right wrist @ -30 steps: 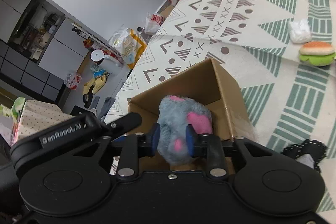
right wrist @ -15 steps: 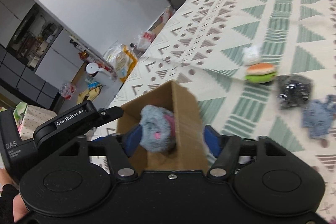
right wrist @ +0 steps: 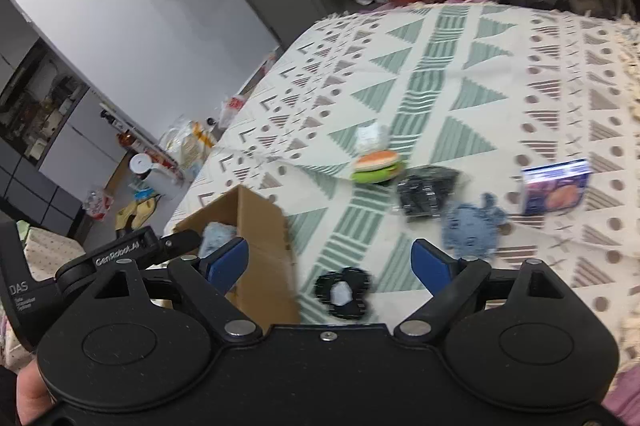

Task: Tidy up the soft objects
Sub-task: 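Open the right gripper to release the plush and withdraw, then grasp the black scrunchie with the left gripper while the right grasps the denim plush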

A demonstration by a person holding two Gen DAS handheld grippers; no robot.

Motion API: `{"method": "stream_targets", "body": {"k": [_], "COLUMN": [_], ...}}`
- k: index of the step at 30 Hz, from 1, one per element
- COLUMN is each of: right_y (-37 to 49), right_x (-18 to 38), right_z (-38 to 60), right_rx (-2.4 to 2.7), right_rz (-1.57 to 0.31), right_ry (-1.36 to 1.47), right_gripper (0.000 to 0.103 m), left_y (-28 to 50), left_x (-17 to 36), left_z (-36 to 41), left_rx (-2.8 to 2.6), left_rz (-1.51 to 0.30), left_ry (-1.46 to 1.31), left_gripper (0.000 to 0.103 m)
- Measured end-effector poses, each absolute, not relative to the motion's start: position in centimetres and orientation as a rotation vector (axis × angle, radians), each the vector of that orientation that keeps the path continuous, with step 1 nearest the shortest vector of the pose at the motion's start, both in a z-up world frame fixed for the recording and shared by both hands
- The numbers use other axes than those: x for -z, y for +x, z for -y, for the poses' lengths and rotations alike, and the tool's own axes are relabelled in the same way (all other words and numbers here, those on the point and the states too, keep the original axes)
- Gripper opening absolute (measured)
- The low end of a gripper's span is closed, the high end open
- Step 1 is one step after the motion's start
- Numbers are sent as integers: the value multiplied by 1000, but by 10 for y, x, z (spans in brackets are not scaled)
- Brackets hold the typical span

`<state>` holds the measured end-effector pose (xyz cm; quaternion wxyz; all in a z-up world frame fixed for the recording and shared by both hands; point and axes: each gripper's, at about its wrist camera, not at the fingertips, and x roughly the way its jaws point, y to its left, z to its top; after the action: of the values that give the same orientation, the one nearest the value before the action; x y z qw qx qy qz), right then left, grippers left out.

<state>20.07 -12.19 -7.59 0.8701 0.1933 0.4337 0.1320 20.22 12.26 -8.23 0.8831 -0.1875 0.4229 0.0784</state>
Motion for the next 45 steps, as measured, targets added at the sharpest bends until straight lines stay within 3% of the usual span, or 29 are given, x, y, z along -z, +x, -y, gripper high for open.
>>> {"method": "stream_targets", "body": {"k": [3,19,29,34,45], "right_y": [196,188,198,215,243], "right_x": [75,107,138,168,198], "right_z": [137,191,208,212,211], "right_rx": [-242,-188,-188,-192,-230], "right_rz": [-898,-915,-949,-1010,-1032], "right_ry": [398,470,550,578,565], "right_gripper": [93,93,93,78,68], "left_y": [198,186,195,203,224], "left_x": [80,85,119,134,168], "left_z": [-104,-32,3,15,30], "left_rx": [-135,31,57,50,8], "left_rz": [-872,-876,-953,-990,-1073], "left_ry": [-328,-184,-107,-83,-29], "left_gripper": [83,83,76,66,57]}}
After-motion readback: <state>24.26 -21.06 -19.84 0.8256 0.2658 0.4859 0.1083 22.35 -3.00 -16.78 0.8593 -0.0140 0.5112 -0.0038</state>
